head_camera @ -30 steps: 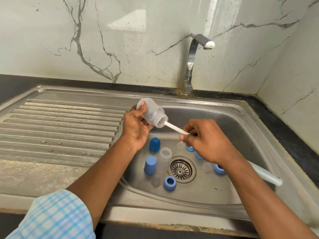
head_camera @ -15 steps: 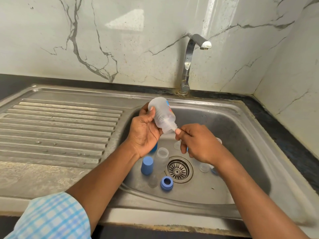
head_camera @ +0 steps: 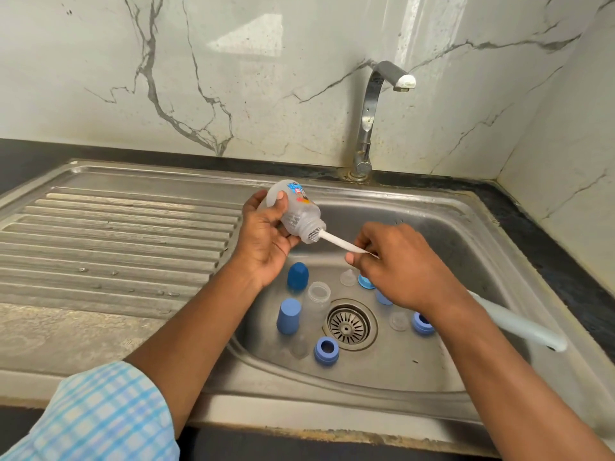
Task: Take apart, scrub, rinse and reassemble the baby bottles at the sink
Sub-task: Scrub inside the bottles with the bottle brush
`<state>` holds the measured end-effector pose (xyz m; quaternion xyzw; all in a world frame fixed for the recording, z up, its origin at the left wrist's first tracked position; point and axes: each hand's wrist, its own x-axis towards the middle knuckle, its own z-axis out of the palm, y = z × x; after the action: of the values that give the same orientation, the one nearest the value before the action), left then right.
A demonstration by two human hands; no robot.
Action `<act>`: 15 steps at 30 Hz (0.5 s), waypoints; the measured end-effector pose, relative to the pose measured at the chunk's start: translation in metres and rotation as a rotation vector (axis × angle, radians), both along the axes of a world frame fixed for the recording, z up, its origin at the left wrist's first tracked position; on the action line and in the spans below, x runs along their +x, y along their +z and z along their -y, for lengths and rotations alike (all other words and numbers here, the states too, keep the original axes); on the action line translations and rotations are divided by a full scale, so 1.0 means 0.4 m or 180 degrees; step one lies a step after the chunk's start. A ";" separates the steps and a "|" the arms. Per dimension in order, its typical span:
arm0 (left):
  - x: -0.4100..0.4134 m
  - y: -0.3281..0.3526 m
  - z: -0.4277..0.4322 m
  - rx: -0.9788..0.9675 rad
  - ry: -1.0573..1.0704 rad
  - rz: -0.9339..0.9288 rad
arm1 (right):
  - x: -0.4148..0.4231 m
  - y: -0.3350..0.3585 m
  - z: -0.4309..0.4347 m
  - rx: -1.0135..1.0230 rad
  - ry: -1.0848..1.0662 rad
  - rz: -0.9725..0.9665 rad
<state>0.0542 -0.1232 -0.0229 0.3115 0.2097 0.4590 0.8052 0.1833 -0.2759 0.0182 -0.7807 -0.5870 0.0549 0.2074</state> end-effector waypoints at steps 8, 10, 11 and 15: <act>0.026 0.002 0.068 -0.0115 -0.0725 0.0495 | 0.003 0.008 -0.002 0.0062 0.0137 -0.0246; 0.022 0.003 0.070 -0.0072 -0.0846 0.0520 | -0.001 0.004 -0.004 0.0039 0.0125 -0.0395; 0.020 0.003 0.068 -0.0040 -0.0849 0.0458 | -0.002 -0.001 -0.005 0.0012 0.0107 -0.0423; 0.041 -0.013 0.076 0.0407 -0.0350 -0.0483 | -0.008 -0.030 -0.011 -0.0016 -0.0239 -0.0049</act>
<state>0.0705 -0.1535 -0.0282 0.4071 0.2230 0.4017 0.7894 0.1801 -0.2715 0.0061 -0.8022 -0.5555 0.0545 0.2118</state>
